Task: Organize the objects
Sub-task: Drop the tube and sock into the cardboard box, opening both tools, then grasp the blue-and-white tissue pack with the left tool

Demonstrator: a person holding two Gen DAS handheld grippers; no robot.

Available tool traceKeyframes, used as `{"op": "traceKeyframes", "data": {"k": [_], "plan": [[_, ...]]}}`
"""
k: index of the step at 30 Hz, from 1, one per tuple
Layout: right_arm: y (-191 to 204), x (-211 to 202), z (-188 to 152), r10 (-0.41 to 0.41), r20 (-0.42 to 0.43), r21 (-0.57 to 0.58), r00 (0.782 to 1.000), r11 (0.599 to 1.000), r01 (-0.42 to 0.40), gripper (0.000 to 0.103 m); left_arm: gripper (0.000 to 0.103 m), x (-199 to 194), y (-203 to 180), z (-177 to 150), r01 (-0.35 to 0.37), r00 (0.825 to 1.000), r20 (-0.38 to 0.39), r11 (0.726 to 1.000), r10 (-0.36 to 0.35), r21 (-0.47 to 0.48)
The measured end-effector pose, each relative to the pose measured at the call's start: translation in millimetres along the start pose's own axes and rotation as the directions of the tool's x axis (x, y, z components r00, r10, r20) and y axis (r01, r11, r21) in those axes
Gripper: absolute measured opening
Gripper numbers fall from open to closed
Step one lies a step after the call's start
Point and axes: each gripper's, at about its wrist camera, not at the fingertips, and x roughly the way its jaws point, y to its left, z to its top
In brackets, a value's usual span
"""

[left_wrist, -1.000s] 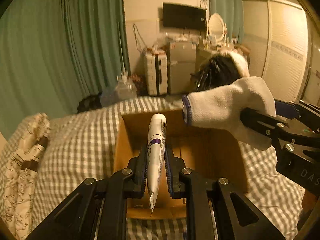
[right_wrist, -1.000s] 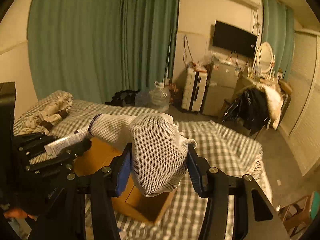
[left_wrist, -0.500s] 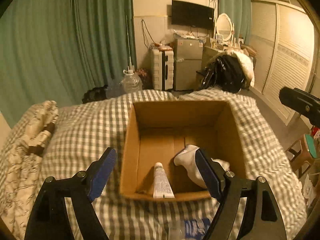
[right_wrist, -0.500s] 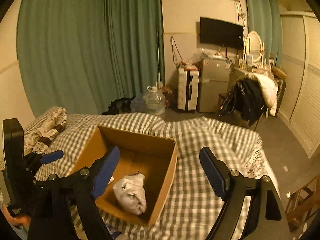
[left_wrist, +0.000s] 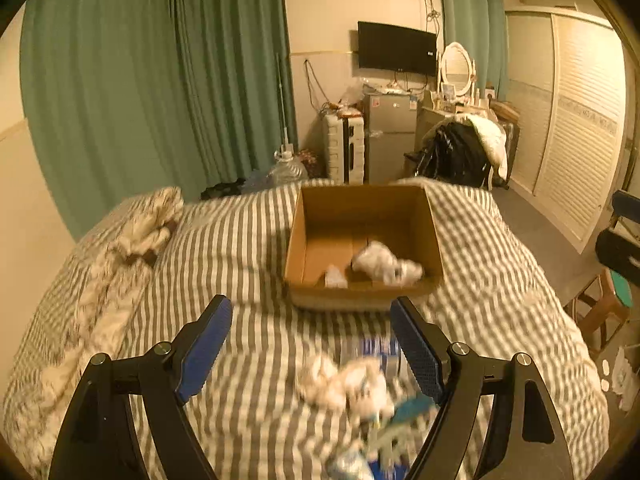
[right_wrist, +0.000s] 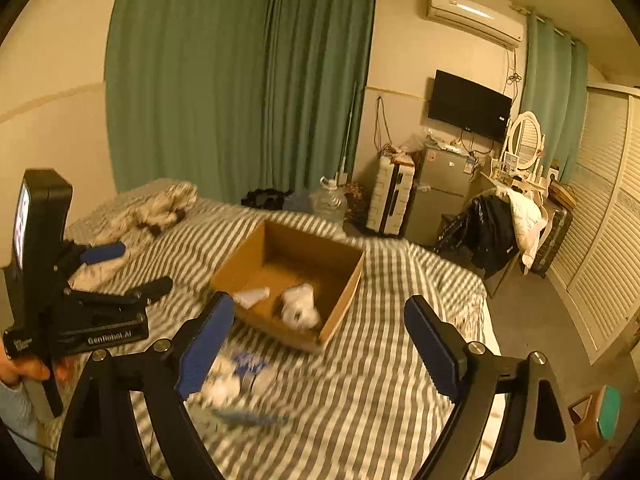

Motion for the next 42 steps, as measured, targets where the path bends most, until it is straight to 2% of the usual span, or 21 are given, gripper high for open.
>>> {"op": "traceKeyframes", "data": {"k": [7,10,12,15,17,20,23,24,25,26,29,33,36,42], "plan": [[15.6,8.0,-84.6,-0.044,-0.067,0.055,0.997,0.997,0.048,0.087,0.084,10.2,-4.2,-82.0,-0.028,0.996,-0.085,0.997,0.022,-0.067],[15.9,25.0,-116.2,-0.013,-0.139,0.111,0.990,0.993,0.028,0.087,0.084,21.6,-7.5,-112.5,-0.027,0.988,-0.154,0.996,0.014,-0.080],[19.2,33.7,-128.8,-0.009,-0.188,0.103,0.982,0.994,0.029,0.087,0.084,26.7,-14.3,-126.7,-0.020,0.982,-0.187,0.998,0.009,-0.058],[23.4,34.6,-132.6,-0.023,-0.187,0.086,0.982,0.996,0.040,0.087,0.084,36.4,-24.7,-141.6,0.011,0.971,-0.238,0.999,-0.021,-0.040],[23.3,36.1,-131.9,-0.014,-0.181,0.090,0.983,0.995,0.031,0.087,0.084,46.8,-30.7,-150.2,0.051,0.956,-0.287,0.997,-0.063,-0.051],[24.9,40.6,-133.0,-0.011,-0.191,0.086,0.982,0.996,0.028,0.087,0.084,54.2,-41.1,-154.2,0.049,0.955,-0.292,0.999,-0.050,-0.012],[28.4,50.0,-138.3,-0.014,-0.216,0.083,0.976,0.996,0.032,0.087,0.083,61.3,-45.8,-155.7,0.068,0.954,-0.291,0.998,-0.067,-0.009],[28.2,51.9,-140.1,-0.012,-0.222,0.085,0.975,0.996,0.032,0.087,0.080,62.0,-48.1,-156.8,0.082,0.955,-0.287,0.997,-0.078,0.002],[28.1,52.8,-141.1,-0.010,-0.226,0.087,0.974,0.996,0.030,0.087,0.062,62.4,-48.8,-157.9,0.097,0.954,-0.286,0.995,-0.090,0.010],[28.6,54.1,-141.8,-0.010,-0.229,0.086,0.973,0.996,0.030,0.087,0.052,62.8,-49.8,-159.4,0.128,0.949,-0.292,0.992,-0.119,0.012],[28.8,54.6,-143.0,-0.011,-0.232,0.085,0.973,0.996,0.031,0.087,0.042,56.9,-50.2,-159.0,0.168,0.944,-0.291,0.986,-0.157,0.012],[27.9,51.6,-143.5,-0.017,-0.231,0.084,0.973,0.996,0.037,0.087,0.038,38.3,-45.6,-153.9,0.172,0.953,-0.254,0.985,-0.162,0.018],[27.3,49.3,-142.7,-0.023,-0.226,0.086,0.974,0.995,0.043,0.087,0.037,20.9,-35.1,-143.6,0.142,0.970,-0.203,0.989,-0.134,0.027],[33.6,49.9,-140.9,-0.010,-0.219,0.060,0.976,0.998,0.024,0.087,0.037,0.0,-2.5,-118.7,0.086,0.989,-0.121,0.996,-0.086,-0.012]]}}
